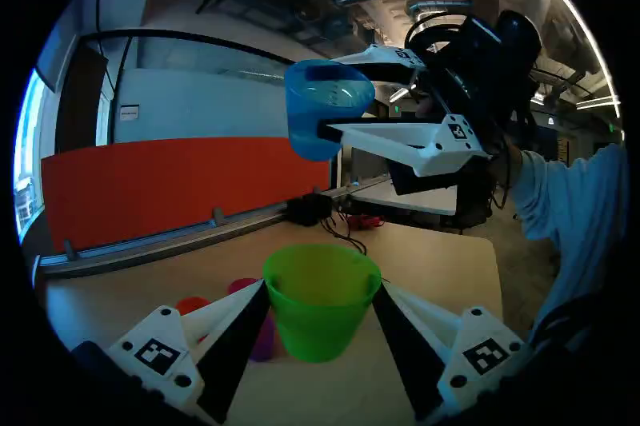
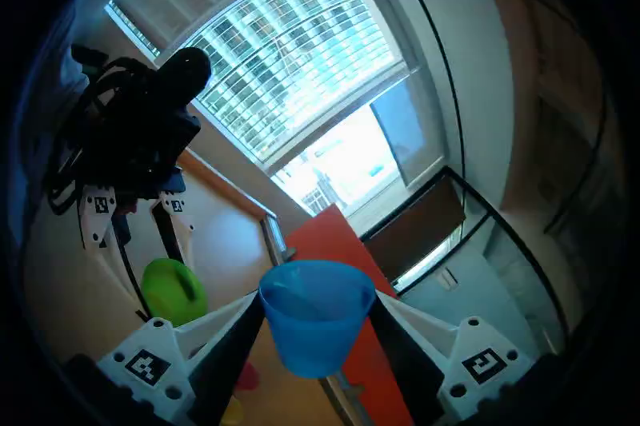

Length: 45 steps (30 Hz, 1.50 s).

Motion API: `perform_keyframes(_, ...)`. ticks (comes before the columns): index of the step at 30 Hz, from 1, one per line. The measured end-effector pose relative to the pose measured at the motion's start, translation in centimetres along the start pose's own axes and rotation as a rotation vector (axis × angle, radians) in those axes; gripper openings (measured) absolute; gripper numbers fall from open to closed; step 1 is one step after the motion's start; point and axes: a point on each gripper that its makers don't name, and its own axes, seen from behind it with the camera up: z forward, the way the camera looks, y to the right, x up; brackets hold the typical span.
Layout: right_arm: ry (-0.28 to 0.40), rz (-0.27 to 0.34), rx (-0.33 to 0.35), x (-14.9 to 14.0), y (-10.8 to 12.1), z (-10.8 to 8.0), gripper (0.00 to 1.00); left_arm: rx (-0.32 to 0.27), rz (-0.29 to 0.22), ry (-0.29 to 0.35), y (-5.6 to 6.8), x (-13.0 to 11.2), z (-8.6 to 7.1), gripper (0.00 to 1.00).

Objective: Pour water

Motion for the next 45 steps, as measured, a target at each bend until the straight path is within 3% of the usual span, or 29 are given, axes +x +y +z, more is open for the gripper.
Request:
perform_keyframes(23,-0.006,-0.205,-0.045,0.5,1.9,1.2,0.91,-0.021,0.006,0.006,0.9,0.5,0.4,0.87)
perform_keyframes(45,-0.005,-0.310,-0.091,1.2,3.7,1.3,0.91,-0.028,0.013,0.005,1.2,0.7,0.4,0.87)
